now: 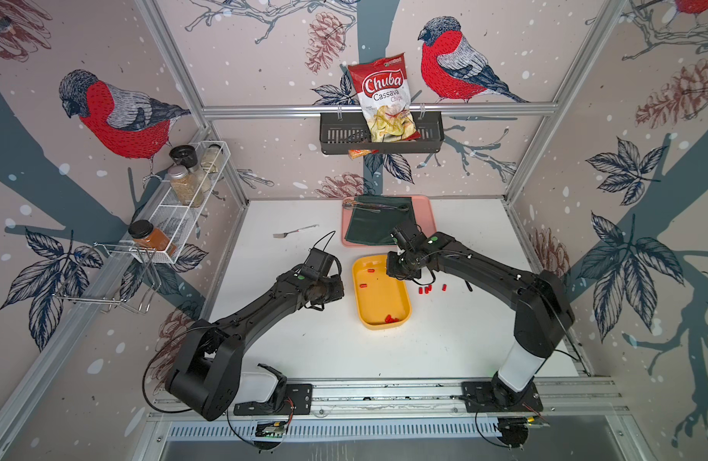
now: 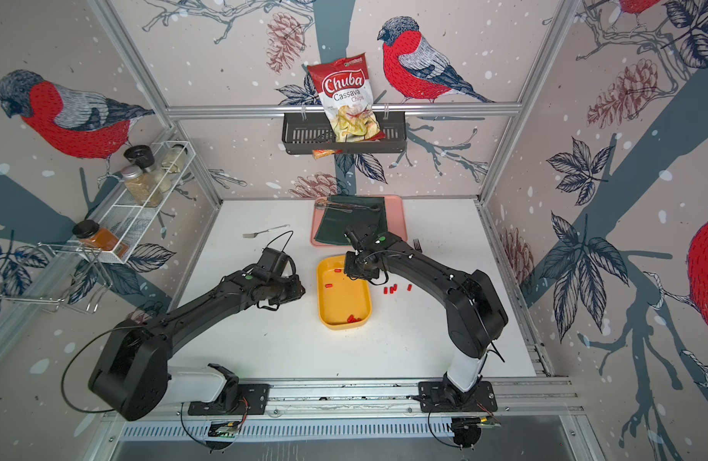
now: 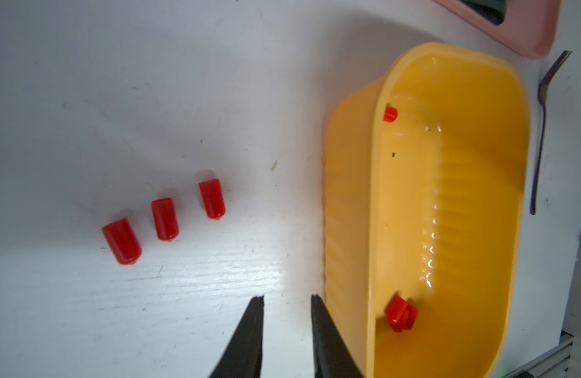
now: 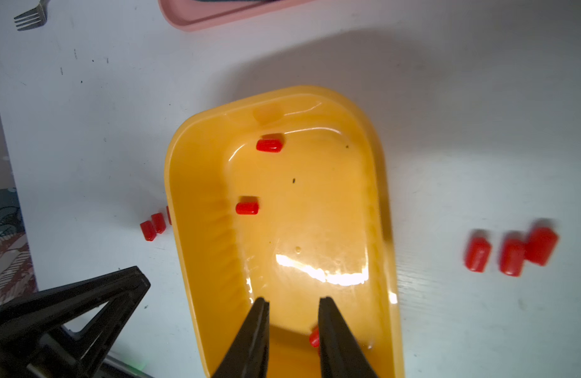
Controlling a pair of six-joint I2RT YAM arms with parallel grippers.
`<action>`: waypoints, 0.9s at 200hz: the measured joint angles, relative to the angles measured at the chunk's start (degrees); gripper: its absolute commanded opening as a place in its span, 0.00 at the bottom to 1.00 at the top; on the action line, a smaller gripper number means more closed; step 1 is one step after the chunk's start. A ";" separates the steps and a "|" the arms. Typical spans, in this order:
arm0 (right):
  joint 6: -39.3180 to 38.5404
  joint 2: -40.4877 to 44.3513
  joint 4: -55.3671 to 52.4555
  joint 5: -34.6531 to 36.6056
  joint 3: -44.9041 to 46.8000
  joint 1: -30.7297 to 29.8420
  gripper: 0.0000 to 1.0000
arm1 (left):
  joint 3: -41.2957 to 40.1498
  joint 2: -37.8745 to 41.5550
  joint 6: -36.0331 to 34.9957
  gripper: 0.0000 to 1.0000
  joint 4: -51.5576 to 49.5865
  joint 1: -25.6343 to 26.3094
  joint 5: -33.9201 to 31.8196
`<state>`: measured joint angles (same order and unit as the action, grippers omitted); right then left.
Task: Take the screw protection sleeves out of the storage box
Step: Pick up the screw protection sleeve from the storage box.
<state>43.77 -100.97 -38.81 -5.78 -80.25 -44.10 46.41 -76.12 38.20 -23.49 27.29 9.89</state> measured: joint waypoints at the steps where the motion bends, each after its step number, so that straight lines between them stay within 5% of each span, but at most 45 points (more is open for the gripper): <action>1: 0.11 -0.04 0.04 -0.09 0.00 -0.02 0.31 | 0.17 0.17 -0.13 0.33 -0.02 0.09 0.09; 42: 2.82 1.62 1.84 -1.84 1.14 2.05 0.32 | 12.35 -0.11 -9.79 0.35 -1.36 6.67 -1.29; 103: 2.49 18.12 0.79 -1.51 13.64 16.35 0.33 | 30.40 -18.21 -36.59 0.26 -13.20 15.67 -14.27; 145: 1.07 21.16 -0.55 -2.36 18.05 18.10 0.33 | 34.14 -25.86 -49.05 0.23 -17.46 16.85 -16.83; 180: 0.09 21.38 -0.85 -2.67 19.39 18.58 0.33 | 37.55 -31.08 -52.48 0.22 -19.50 16.90 -16.83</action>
<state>43.86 -79.59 -39.66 -8.45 -60.86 -25.52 83.96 -107.20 -14.28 -42.98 44.18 -6.94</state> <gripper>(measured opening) 0.332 0.224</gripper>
